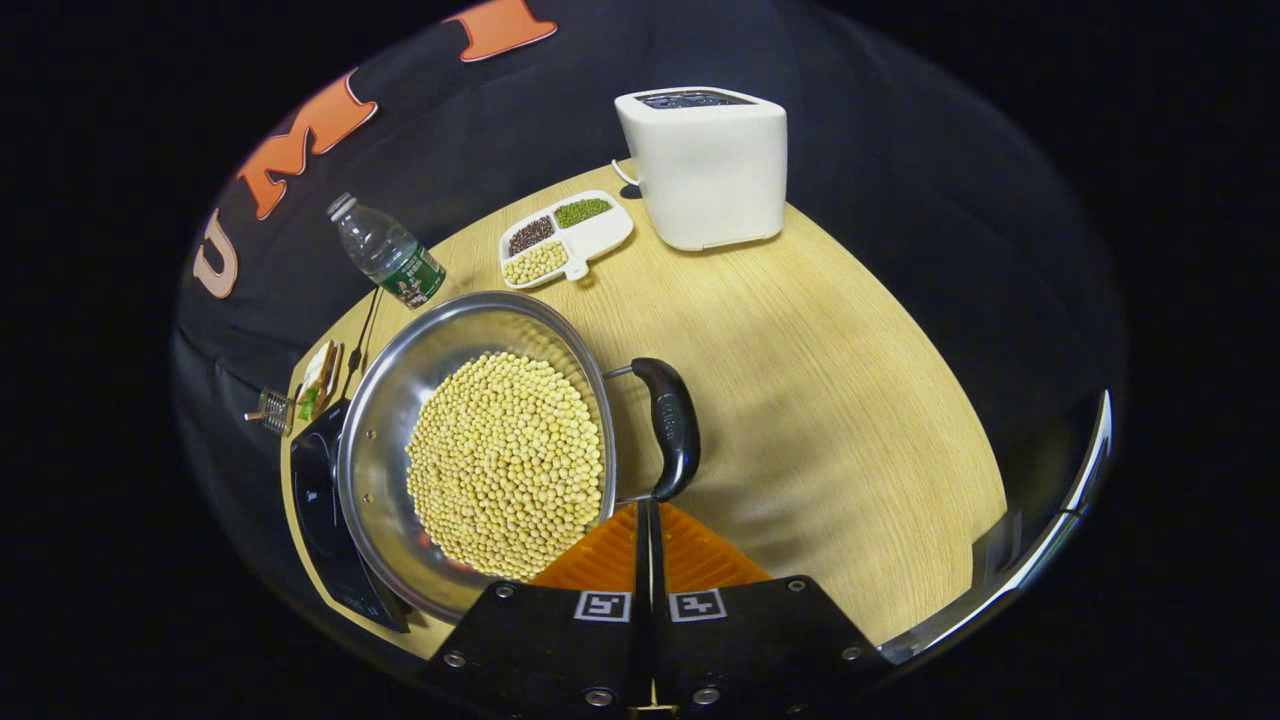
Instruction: First push the handle of the pot to place it horizontally, then grasp the pot with both hands and set it on the induction cooktop.
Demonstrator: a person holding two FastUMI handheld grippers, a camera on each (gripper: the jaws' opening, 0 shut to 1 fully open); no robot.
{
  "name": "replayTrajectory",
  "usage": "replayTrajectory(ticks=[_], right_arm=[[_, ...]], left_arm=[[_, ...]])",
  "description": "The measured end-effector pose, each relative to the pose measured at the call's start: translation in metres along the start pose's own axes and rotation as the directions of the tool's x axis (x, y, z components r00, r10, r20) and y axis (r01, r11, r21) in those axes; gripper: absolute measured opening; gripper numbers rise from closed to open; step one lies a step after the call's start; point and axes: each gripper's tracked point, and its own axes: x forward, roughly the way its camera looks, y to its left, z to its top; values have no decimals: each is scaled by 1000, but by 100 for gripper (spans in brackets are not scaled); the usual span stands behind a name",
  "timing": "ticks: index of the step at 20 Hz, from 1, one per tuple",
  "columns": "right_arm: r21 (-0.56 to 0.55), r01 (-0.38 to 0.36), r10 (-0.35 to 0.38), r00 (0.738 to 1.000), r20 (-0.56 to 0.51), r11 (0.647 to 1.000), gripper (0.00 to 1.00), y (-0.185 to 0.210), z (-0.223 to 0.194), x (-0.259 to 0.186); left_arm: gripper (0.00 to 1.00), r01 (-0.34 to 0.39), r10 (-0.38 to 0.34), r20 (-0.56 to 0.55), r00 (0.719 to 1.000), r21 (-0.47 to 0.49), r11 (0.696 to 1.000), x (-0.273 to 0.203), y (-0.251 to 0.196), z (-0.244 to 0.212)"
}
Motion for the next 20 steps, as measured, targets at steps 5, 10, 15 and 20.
replayTrajectory(ticks=[5,10,15,20], right_arm=[[-29,30,-29,999,35,999,0,0,15,5],[-51,22,-19,998,66,998,1,5,29,7],[-78,-46,54,993,101,996,12,15,36,-22],[-180,-44,74,984,165,983,45,26,49,-46]], left_arm=[[96,66,-66,-87,994,0,998,12,-28,-38],[99,130,-133,-192,972,-31,991,27,-56,-73],[98,191,-208,-302,930,-85,978,43,-85,-107],[97,265,-287,-404,868,-111,958,52,-128,-137]])
